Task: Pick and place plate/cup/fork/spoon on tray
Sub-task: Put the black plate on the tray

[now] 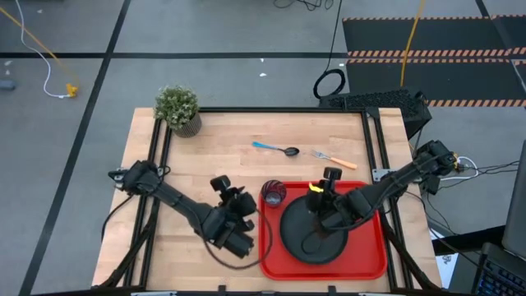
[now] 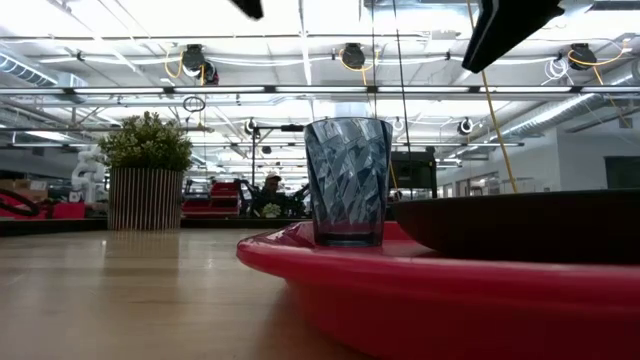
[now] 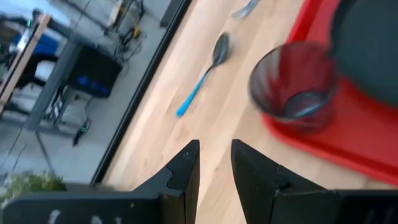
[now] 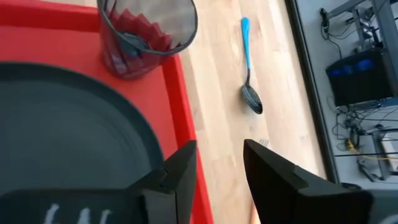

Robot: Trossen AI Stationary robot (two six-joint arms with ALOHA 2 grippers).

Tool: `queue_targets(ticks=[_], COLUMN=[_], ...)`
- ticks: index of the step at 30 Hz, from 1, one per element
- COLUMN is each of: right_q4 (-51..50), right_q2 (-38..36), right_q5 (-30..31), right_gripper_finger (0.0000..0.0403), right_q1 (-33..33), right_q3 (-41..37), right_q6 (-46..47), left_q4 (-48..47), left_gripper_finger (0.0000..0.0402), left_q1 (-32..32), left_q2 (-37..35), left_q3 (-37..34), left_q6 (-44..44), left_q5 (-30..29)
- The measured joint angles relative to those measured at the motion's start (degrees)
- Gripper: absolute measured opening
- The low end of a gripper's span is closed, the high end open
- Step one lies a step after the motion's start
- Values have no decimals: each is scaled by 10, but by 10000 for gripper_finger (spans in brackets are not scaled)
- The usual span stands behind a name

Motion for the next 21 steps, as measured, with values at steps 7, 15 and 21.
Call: queue_targets(ticks=[7, 15, 21], right_q4=[0, 5, 7], right_q2=[0, 0, 0], right_q5=[0, 2, 1], right_gripper_finger=[125, 125, 125], right_q1=[-19, -56, -99], right_q3=[0, 0, 0], right_q6=[-10, -50, -94], left_q4=[16, 196, 327], left_gripper_finger=[94, 94, 94], left_q1=[29, 33, 36], left_q2=[-70, -188, -257], left_q3=[-136, -306, -398], left_q6=[-75, -16, 49], left_q5=[20, 53, 77])
